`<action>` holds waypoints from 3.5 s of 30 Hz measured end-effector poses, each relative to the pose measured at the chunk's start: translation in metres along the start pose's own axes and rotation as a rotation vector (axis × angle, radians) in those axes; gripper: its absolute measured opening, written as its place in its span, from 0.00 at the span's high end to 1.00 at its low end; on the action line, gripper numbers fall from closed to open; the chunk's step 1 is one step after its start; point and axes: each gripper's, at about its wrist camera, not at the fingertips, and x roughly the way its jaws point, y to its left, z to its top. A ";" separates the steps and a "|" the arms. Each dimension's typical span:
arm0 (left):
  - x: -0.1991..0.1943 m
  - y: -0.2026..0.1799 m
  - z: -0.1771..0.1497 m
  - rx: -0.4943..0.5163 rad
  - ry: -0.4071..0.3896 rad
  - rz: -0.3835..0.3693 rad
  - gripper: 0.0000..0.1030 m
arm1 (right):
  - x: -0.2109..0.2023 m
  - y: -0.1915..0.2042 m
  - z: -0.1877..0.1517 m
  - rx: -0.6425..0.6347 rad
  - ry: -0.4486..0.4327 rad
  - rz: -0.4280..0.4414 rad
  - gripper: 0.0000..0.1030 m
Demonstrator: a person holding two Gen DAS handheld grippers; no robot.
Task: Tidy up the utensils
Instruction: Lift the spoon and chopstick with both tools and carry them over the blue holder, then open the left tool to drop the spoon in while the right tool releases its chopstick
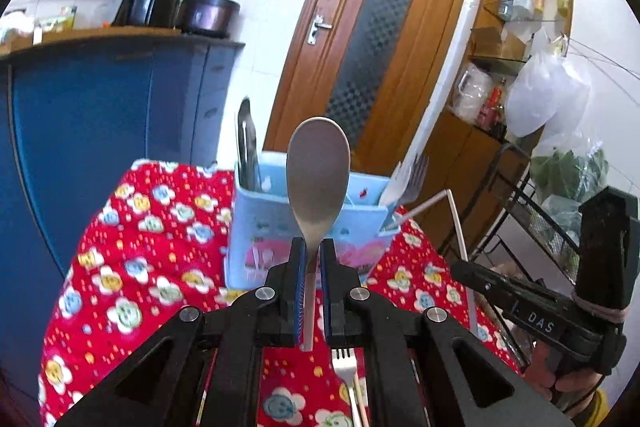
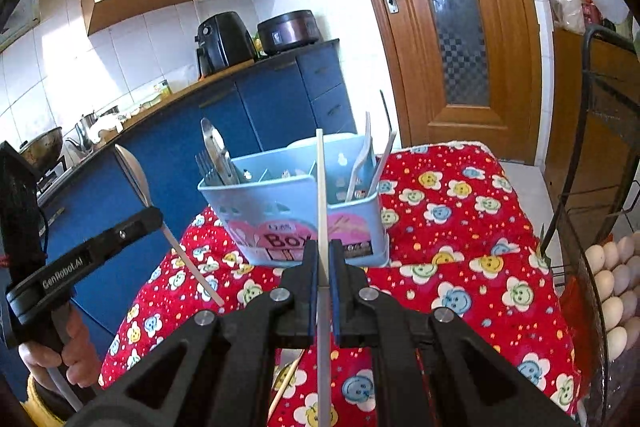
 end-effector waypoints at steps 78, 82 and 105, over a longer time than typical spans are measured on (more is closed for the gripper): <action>0.101 -0.005 0.058 0.104 -0.016 0.126 0.67 | 0.089 0.003 0.075 -0.032 -0.279 -0.008 0.76; 0.093 -0.008 0.057 0.113 -0.028 0.117 0.63 | 0.081 0.006 0.076 -0.031 -0.267 -0.004 0.75; 0.036 -0.010 0.029 0.107 0.015 0.111 0.49 | 0.008 0.010 0.042 -0.001 -0.207 0.003 0.63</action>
